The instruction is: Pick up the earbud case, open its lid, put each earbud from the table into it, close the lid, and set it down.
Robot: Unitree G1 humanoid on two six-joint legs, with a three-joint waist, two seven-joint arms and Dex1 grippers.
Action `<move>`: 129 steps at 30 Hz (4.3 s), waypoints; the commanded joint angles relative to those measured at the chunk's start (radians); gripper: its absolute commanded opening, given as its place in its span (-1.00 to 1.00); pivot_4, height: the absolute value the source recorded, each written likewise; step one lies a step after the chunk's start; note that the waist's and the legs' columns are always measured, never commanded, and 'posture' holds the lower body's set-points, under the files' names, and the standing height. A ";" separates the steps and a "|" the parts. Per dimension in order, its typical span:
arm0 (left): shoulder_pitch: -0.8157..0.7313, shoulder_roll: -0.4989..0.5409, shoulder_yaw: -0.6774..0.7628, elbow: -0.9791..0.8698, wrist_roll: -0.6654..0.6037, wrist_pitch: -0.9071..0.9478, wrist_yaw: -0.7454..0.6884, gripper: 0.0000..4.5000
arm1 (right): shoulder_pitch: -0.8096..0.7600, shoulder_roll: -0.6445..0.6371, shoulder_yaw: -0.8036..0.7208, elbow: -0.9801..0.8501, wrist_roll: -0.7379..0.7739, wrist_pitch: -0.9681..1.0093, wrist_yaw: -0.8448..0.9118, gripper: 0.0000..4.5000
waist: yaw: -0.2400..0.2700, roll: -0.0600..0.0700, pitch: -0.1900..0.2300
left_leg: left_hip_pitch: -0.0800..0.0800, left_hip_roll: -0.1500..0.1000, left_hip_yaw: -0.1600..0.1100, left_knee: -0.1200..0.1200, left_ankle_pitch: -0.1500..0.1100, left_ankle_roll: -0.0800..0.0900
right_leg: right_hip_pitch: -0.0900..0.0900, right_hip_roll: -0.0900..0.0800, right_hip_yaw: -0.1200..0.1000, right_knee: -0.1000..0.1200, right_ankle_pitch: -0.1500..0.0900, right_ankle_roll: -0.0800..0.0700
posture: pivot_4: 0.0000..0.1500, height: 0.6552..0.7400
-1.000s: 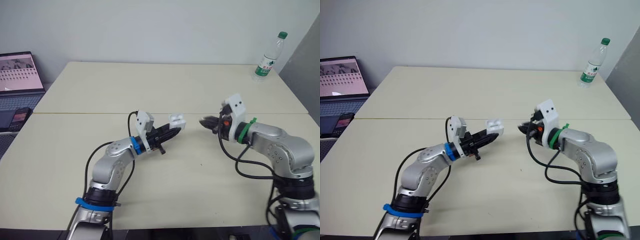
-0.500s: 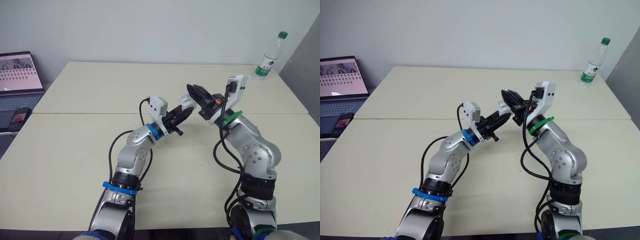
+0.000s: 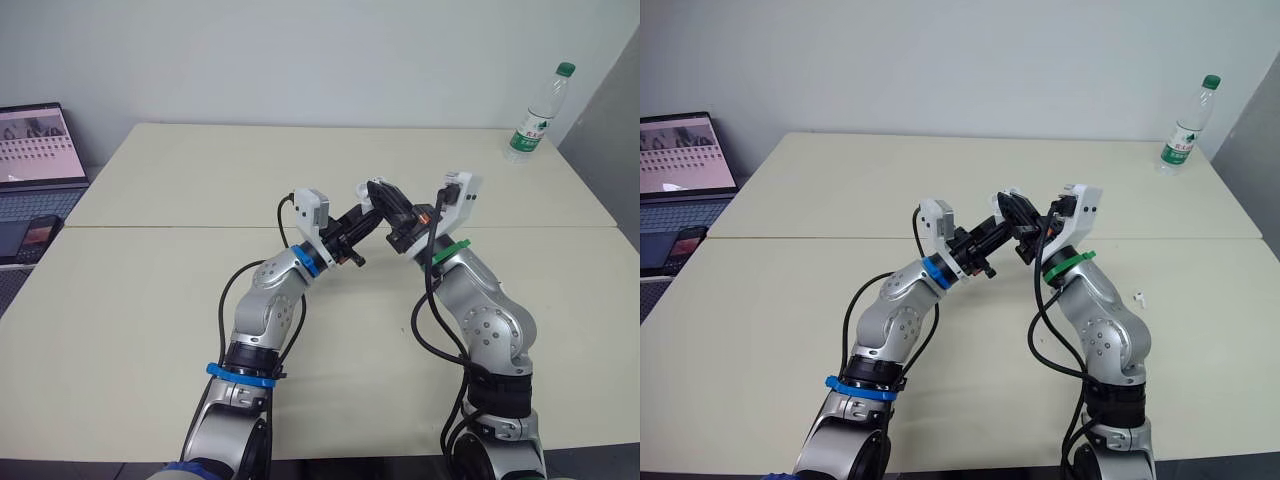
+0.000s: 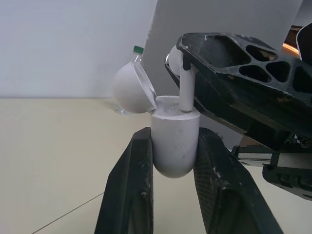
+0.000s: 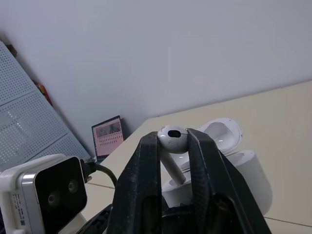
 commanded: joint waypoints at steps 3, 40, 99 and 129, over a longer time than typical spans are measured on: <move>-0.019 -0.015 -0.008 -0.077 -0.025 -0.001 -0.012 -0.67 | 0.012 -0.010 0.031 0.003 -0.009 -0.036 0.010 -0.82 | 0.000 0.000 0.000 | 0.000 0.000 0.000 0.000 0.000 0.000 | 0.000 0.000 0.000 0.000 0.000 0.000 | 1.00 0.91; 0.076 0.146 0.042 -0.056 0.038 -0.047 -0.039 -0.67 | 0.254 -1.066 0.026 0.055 -0.023 0.031 0.792 -0.82 | 0.003 -0.002 0.002 | 0.000 -0.001 -0.001 -0.002 0.000 0.000 | 0.002 -0.001 0.000 -0.005 -0.001 0.001 | 1.00 0.91; 0.143 0.129 0.029 -0.096 0.051 -0.043 0.003 -0.67 | 0.133 -1.271 0.479 -0.115 -0.731 0.310 0.990 0.58 | 0.002 -0.002 0.003 | 0.003 -0.001 0.001 0.001 0.000 0.000 | 0.002 -0.001 0.000 -0.001 0.000 0.001 | 1.00 0.91; 0.152 0.063 -0.031 -0.110 0.080 -0.031 0.025 -0.67 | 0.091 -0.820 0.109 -0.102 -0.418 0.140 0.752 -0.83 | 0.004 -0.002 0.003 | 0.002 -0.001 0.000 0.003 0.000 0.000 | 0.003 0.000 0.000 0.000 0.000 0.001 | 1.00 0.91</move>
